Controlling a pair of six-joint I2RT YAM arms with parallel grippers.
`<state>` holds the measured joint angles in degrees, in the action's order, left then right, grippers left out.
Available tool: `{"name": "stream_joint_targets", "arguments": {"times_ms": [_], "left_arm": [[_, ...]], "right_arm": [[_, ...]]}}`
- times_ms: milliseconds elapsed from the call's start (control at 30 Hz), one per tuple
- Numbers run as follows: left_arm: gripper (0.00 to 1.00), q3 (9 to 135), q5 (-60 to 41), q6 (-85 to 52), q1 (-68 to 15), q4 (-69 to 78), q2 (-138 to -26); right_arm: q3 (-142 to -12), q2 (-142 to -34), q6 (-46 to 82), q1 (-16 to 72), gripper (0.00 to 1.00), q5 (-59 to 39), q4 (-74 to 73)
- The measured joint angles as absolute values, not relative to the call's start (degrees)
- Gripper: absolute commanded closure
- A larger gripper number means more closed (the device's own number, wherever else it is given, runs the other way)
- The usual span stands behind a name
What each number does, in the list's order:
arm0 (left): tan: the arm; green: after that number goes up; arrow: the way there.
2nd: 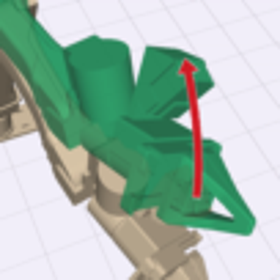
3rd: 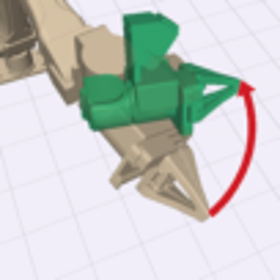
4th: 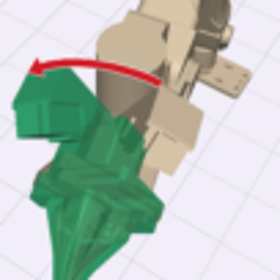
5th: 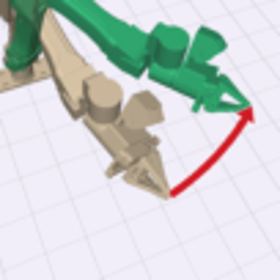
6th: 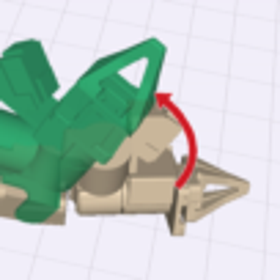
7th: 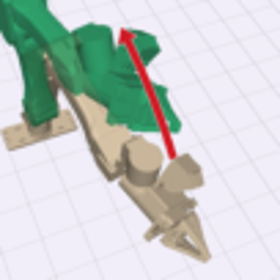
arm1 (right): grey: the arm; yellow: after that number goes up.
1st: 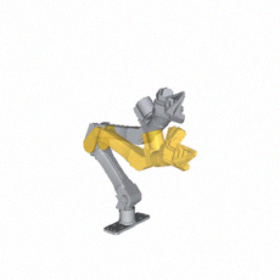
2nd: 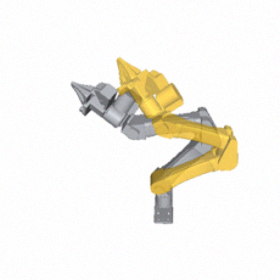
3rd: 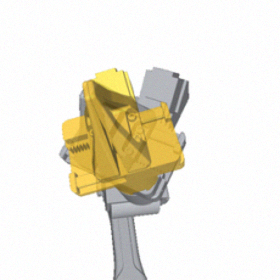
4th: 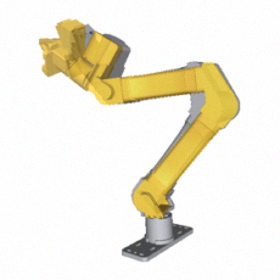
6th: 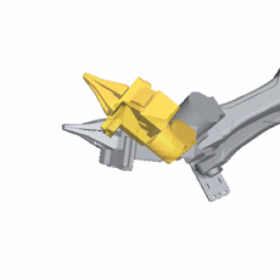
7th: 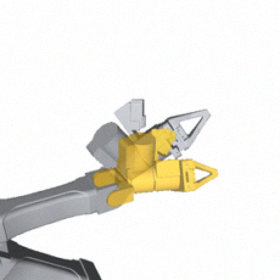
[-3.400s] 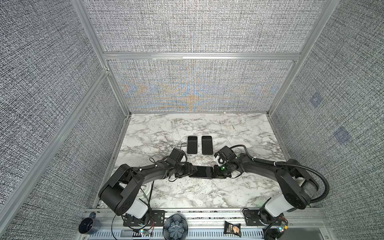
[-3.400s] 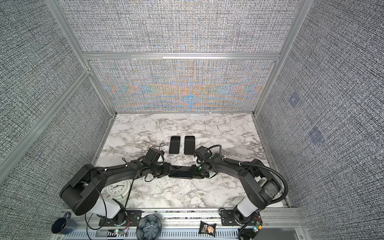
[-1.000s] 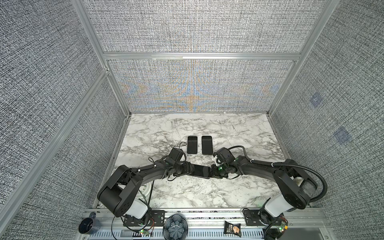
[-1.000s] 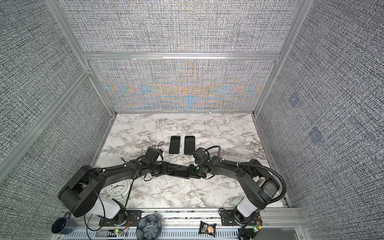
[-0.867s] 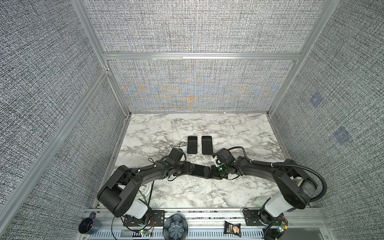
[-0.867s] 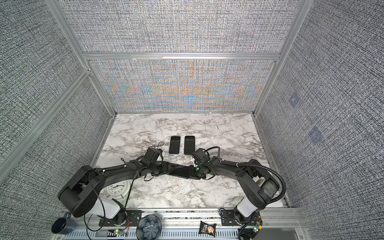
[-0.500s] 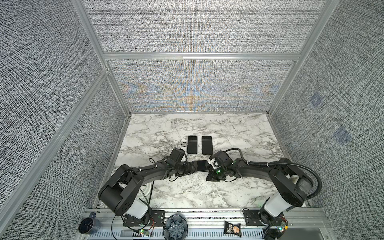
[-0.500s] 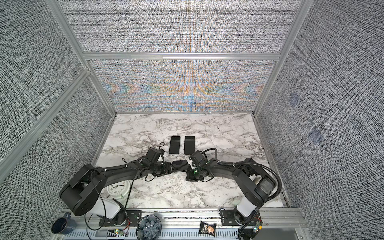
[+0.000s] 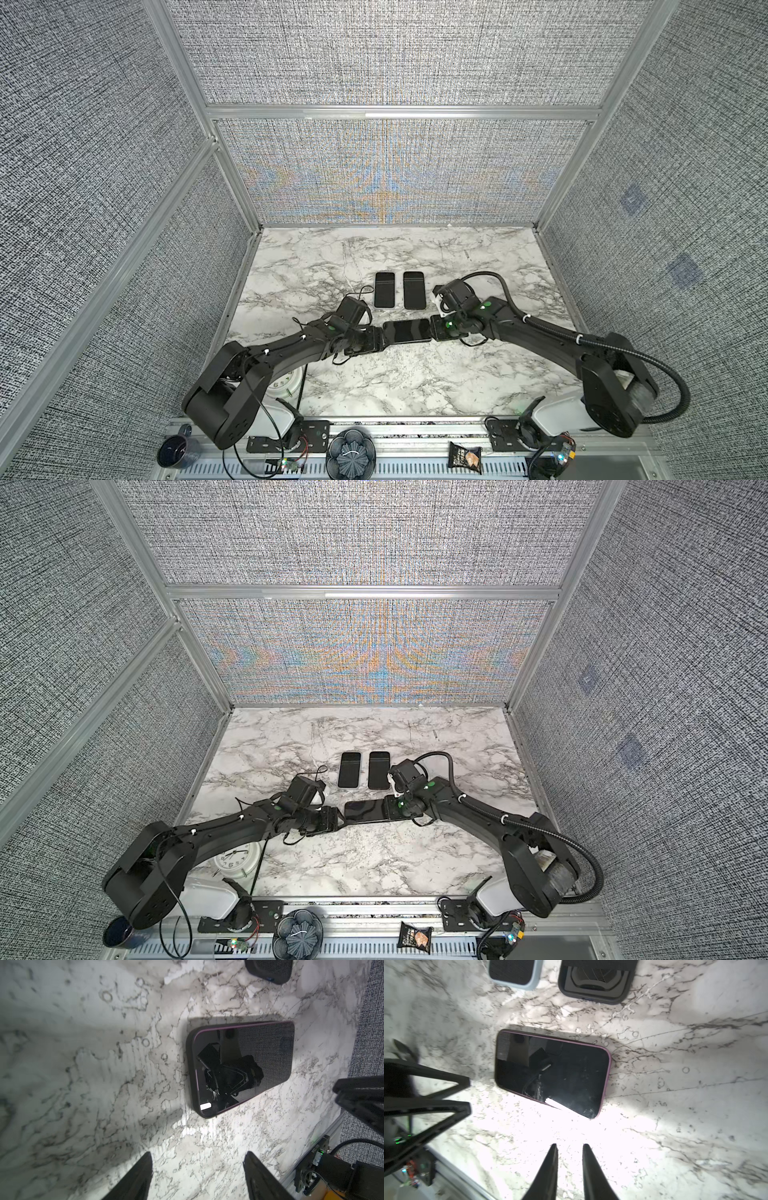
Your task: Put the phone into the phone case
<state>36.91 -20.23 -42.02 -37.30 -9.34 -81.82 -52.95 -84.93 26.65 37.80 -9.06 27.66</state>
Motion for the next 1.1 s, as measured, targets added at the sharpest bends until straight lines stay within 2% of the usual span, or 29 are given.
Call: {"name": "stream_joint_targets", "arguments": {"times_ms": [400,1100], "left_arm": [[0.33,42.0,-20.05,-42.04,-37.26,-8.95,-89.34],[0.41,44.4,-22.57,-42.02,-36.97,-4.27,-94.72]], "right_arm": [[-51.96,-91.26,28.69,35.79,0.7,-9.28,24.82],[-47.92,-93.67,31.24,32.47,0.87,-18.74,14.52]]}}
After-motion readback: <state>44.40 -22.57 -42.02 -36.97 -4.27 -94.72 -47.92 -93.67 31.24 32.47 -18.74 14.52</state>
